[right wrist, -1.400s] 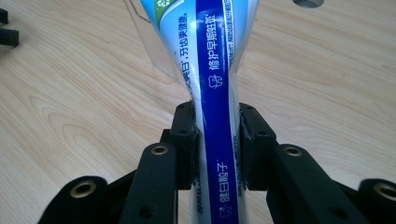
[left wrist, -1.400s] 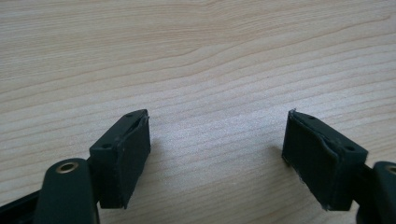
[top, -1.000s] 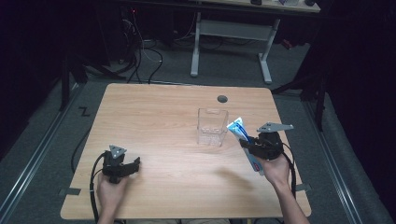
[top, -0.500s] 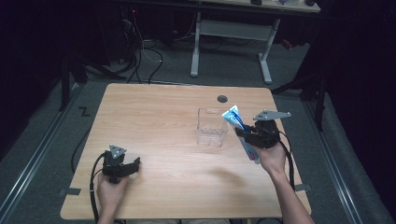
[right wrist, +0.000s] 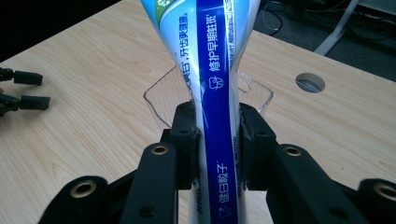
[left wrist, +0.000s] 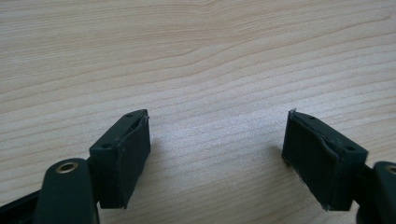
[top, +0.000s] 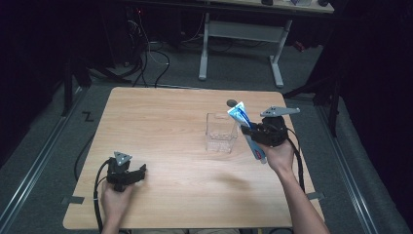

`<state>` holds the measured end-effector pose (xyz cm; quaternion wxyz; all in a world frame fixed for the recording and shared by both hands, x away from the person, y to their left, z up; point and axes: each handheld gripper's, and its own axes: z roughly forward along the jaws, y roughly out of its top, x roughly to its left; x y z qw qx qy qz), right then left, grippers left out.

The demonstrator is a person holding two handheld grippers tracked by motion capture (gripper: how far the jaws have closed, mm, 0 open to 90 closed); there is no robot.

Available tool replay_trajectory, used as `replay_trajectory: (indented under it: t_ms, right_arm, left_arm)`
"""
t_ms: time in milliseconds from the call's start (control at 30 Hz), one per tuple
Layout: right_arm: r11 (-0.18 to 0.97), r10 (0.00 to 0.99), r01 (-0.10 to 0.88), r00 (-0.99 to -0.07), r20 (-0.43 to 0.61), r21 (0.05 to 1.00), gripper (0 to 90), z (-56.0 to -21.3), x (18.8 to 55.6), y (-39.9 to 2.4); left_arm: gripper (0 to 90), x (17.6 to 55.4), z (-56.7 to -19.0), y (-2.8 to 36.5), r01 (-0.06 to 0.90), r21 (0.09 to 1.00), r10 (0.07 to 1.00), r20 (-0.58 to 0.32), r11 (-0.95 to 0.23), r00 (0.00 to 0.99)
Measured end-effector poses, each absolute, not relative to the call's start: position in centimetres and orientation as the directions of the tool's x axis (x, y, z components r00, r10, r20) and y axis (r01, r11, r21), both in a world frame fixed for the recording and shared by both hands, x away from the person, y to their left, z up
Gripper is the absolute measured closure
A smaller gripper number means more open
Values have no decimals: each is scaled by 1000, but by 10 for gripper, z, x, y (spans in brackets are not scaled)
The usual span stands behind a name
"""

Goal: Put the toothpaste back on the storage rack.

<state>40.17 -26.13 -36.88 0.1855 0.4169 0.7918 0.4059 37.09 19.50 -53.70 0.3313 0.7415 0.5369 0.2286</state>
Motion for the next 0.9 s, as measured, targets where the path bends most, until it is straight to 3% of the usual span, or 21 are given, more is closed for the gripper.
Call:
replay_trajectory:
  t_ms: [900]
  right_arm:
    - [303, 812, 494, -582, 51, 815, 711, -354, 426, -253]
  left_arm:
    - [236, 371, -537, 195, 646, 736, 947, -17, -205, 320]
